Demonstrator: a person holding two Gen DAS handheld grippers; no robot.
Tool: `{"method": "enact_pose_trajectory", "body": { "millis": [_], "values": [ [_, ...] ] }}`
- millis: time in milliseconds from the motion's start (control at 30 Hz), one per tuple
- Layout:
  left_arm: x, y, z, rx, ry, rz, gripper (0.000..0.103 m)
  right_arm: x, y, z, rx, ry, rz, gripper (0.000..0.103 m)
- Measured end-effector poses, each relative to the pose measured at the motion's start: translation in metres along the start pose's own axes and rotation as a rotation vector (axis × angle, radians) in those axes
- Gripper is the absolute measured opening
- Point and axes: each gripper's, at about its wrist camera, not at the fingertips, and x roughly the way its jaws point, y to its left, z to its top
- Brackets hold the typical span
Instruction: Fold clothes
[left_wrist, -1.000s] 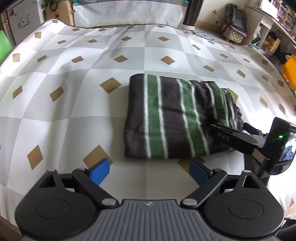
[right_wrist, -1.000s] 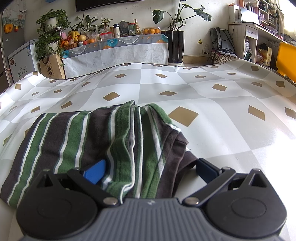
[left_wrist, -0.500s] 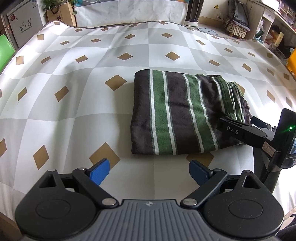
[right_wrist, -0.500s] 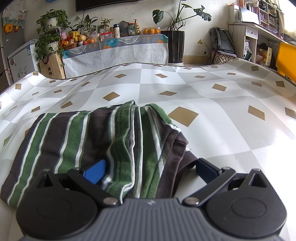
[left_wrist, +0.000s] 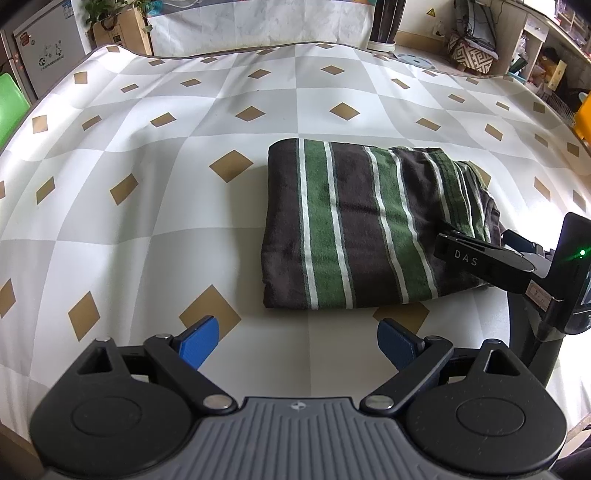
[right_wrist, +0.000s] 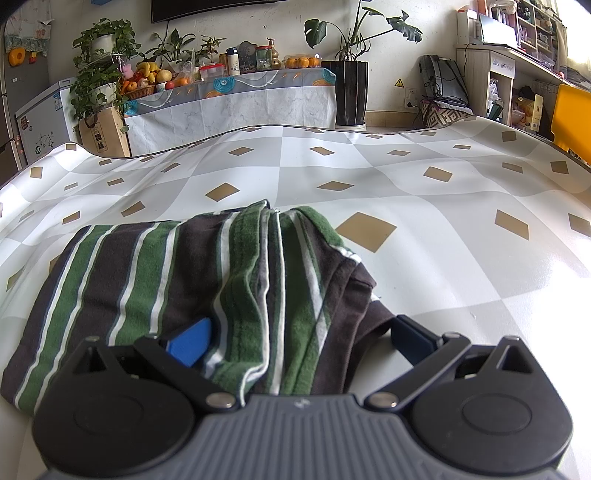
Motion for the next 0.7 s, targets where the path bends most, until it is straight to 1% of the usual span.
{"method": "enact_pose_trajectory", "body": {
  "millis": [367,567,700],
  "values": [
    [-0.0052,-0.0032,0.002,-0.011,-0.003,-0.052,0.093,0.0,-0.0001,0.0,0.0,0.0,0.0,0.103],
    [-0.0008,-0.0003,0.0028,-0.038,0.013,-0.042,0.093,-0.0001,-0.0002,0.0,0.0,0.0,0.0,0.103],
    [0.0001,0.0011,0.0035,-0.05,0.012,-0.049,0.093,0.0001,0.0002,0.0,0.0,0.0,0.0,0.103]
  ]
}}
